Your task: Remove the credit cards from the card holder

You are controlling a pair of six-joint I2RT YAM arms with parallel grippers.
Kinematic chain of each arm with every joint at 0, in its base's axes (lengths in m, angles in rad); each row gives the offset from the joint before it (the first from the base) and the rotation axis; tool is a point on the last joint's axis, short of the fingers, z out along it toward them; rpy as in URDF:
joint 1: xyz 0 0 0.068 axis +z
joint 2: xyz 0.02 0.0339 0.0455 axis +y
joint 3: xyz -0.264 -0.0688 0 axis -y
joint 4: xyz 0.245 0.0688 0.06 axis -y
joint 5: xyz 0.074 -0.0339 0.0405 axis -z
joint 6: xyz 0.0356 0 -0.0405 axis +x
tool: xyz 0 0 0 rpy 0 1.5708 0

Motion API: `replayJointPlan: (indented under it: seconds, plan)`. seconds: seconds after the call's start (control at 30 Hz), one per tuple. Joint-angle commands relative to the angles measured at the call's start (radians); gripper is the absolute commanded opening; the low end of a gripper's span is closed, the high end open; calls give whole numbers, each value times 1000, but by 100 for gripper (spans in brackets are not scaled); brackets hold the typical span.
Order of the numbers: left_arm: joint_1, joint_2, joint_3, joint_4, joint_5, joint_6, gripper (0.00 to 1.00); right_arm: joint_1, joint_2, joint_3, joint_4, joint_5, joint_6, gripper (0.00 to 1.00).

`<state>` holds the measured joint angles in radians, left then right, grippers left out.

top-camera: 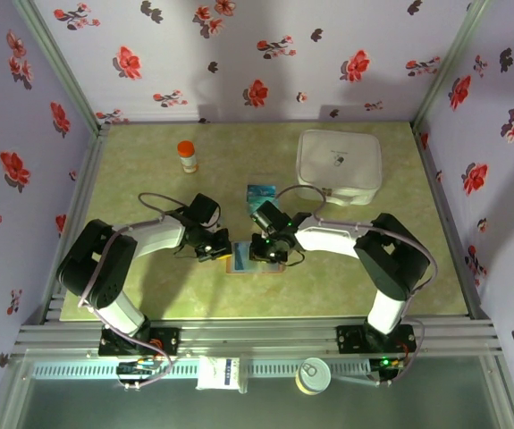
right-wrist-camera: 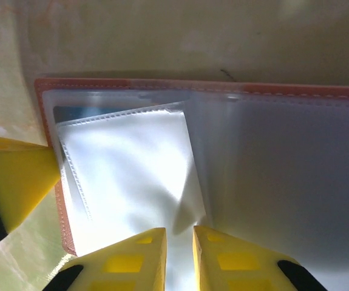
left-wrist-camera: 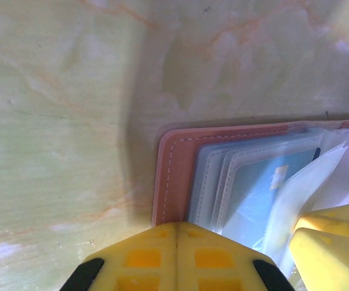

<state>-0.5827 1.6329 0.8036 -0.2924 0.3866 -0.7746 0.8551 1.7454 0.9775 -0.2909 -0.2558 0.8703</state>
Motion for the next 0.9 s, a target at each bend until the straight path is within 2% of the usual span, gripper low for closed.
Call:
replayJointPlan:
  seconds: [0.0,0.2,0.37,0.5,0.87]
  plan:
    - [-5,-30,11,-55,-46,15,0,-20,-29,-43,55,-25,34,20]
    - [-5,-87,17,-52,-46,-4,0,-33,-37,-77,112,-57,56,20]
    - [-12,-115,19,-12,-12,-28,6,-38,-44,-92,130,-65,64,20]
    - [-25,-103,14,43,40,-55,13,-40,-46,-94,128,-66,64,19]
    - [-60,-40,10,96,68,-87,18,-39,-56,-101,127,-66,65,19]
